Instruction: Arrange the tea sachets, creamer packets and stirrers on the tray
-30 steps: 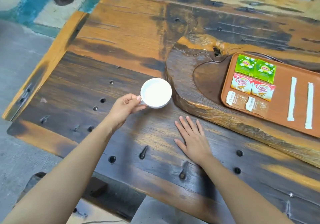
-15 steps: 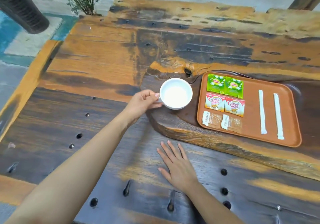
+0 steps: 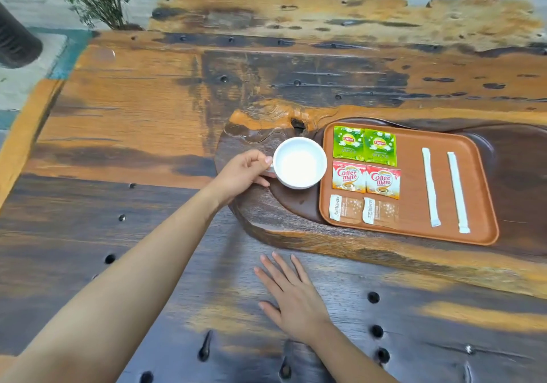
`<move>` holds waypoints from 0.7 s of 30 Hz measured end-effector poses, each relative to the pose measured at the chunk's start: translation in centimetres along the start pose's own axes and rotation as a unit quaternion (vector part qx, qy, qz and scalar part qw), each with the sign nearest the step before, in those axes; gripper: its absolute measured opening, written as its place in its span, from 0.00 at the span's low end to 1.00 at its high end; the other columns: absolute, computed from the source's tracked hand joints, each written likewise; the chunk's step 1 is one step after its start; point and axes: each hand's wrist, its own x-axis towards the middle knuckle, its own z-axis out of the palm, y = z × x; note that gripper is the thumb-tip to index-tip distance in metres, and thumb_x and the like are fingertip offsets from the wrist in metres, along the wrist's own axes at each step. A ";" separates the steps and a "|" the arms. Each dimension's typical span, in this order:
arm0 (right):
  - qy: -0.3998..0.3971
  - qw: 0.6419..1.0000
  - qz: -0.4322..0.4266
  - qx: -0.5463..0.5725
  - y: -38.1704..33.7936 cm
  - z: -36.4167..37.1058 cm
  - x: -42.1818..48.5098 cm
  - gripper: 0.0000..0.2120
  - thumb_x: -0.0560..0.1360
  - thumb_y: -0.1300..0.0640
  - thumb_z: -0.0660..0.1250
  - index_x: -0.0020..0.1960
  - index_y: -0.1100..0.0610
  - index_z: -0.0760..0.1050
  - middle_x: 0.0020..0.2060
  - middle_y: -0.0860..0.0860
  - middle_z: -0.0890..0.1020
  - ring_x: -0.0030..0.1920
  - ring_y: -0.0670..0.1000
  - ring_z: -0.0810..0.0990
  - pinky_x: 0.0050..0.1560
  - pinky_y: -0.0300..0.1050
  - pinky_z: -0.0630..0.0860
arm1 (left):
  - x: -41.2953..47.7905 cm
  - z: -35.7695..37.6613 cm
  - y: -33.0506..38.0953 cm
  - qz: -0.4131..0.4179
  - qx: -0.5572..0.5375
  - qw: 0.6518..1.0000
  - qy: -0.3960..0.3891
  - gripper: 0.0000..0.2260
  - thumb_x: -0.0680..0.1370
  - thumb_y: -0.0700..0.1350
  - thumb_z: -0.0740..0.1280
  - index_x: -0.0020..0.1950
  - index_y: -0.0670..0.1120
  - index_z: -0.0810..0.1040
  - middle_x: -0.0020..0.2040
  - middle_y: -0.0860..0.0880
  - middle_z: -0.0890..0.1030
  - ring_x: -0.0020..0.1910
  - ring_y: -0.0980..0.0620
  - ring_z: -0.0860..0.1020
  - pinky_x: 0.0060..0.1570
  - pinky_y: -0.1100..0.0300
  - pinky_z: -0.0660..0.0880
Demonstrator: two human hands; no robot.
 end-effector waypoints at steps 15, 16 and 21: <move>0.003 1.000 -0.003 0.000 0.0 -0.2 -0.1 0.28 0.77 0.38 0.51 0.73 0.49 0.59 0.74 0.47 0.63 0.74 0.51 0.58 0.69 0.55 0.51 | 0.1 -0.1 0.1 0.018 0.198 0.980 0.002 0.09 0.80 0.48 0.57 0.42 0.47 0.70 0.38 0.51 0.73 0.37 0.56 0.69 0.40 0.62 0.66; 0.005 1.000 -0.004 0.000 0.0 -0.1 -0.1 0.28 0.77 0.38 0.51 0.73 0.49 0.59 0.74 0.48 0.63 0.74 0.51 0.58 0.69 0.55 0.51 | 0.1 -0.1 0.1 0.022 0.200 0.980 0.005 0.09 0.80 0.48 0.57 0.43 0.46 0.71 0.39 0.51 0.74 0.38 0.56 0.70 0.41 0.62 0.66; 0.013 1.000 -0.004 -0.010 -0.1 -0.1 -0.1 0.28 0.77 0.38 0.52 0.73 0.49 0.59 0.73 0.48 0.63 0.74 0.51 0.59 0.69 0.55 0.51 | -0.5 -0.4 0.3 0.033 0.176 0.982 0.056 0.10 0.80 0.48 0.58 0.51 0.46 0.76 0.45 0.55 0.78 0.44 0.60 0.73 0.44 0.70 0.70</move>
